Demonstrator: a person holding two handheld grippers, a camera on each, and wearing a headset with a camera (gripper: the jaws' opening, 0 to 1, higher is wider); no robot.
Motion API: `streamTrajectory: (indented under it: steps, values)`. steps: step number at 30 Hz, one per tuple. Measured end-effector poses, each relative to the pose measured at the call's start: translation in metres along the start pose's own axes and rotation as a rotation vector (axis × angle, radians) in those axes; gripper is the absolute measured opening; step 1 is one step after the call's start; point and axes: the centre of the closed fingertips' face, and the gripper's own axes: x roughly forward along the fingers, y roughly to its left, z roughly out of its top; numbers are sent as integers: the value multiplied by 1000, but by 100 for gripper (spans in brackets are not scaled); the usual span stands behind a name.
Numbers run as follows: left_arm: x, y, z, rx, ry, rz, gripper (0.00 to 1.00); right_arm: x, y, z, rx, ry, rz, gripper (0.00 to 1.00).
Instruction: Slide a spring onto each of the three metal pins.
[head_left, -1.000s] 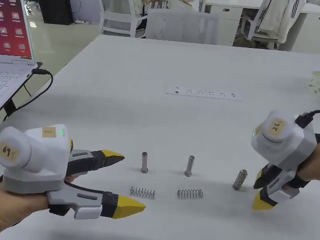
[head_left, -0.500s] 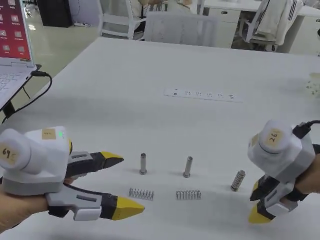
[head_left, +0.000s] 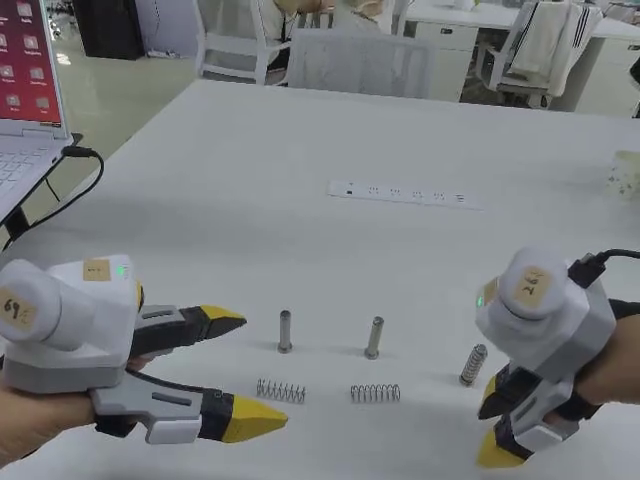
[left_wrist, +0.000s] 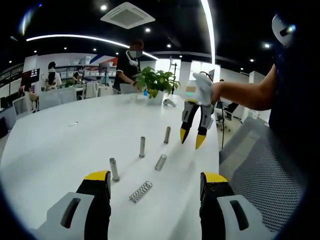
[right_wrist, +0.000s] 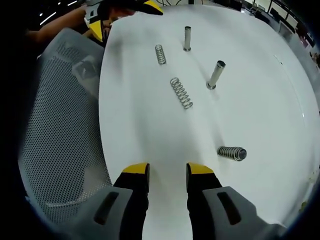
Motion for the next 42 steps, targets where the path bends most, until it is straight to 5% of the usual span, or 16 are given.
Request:
streamTrajectory:
  steps: [20,42]
  values:
    - [-2,-1,0,3,1,0,68,-8,11,33,-64,-43,20,28]
    - [-2,0,-2,-5,2,1,68,-3,-8,70,-130,-71,-13,26]
